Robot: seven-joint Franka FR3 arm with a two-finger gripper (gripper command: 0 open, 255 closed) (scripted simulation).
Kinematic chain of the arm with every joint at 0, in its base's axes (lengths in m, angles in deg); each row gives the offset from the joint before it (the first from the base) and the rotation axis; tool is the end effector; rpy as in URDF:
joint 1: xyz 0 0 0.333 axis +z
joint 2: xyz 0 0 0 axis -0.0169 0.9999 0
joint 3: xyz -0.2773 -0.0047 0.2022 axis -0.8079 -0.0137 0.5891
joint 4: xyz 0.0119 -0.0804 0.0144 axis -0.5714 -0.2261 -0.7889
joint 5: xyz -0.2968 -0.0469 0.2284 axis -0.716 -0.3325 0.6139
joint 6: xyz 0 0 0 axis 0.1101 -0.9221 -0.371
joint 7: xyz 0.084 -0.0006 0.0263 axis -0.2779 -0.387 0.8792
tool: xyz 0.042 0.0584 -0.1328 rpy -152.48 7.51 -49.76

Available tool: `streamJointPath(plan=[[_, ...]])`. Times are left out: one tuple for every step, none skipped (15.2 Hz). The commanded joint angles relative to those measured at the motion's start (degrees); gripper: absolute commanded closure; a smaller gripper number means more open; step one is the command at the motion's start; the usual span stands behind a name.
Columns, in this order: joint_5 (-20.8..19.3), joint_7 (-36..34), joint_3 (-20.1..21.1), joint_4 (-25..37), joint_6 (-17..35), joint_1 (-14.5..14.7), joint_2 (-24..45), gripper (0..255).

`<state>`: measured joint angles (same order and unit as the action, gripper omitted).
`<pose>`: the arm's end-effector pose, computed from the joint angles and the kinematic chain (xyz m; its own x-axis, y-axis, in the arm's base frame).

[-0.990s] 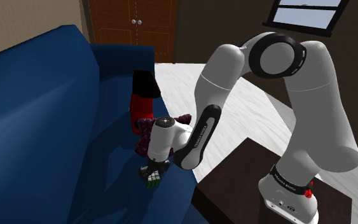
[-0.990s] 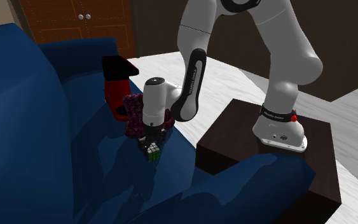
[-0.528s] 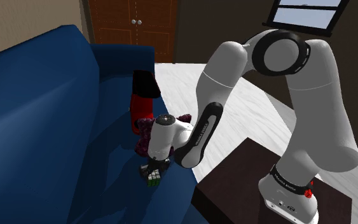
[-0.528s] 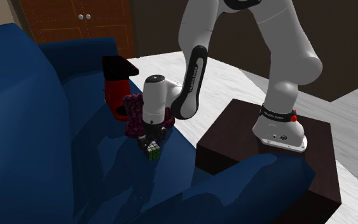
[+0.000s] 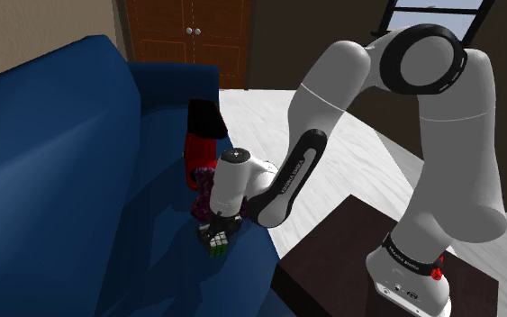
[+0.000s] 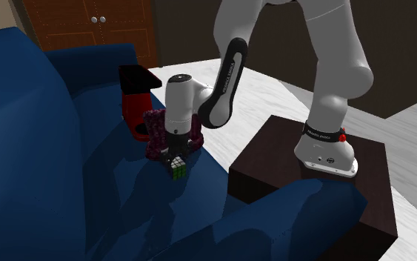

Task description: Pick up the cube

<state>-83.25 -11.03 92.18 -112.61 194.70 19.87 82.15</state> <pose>0.4271 0.3316 0.1450 0.9684 -0.2444 0.0503 -0.2382 -0.9655 -0.1052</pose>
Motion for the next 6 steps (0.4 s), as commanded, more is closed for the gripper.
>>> streamJointPath(plan=[[0.80,0.67,1.05,-0.38,-1.15,-0.90,-1.46,255],[1.24,1.00,1.59,-0.59,-1.74,-1.34,-2.23,255],[1.70,1.35,2.13,-0.79,-2.33,-1.77,-3.00,255],[2.18,1.71,2.66,-0.97,-2.92,-2.20,-3.77,255],[2.26,1.77,2.74,-1.00,-3.01,-2.26,-3.88,255],[2.26,1.77,2.73,-1.00,-3.01,-2.25,-3.88,255]])
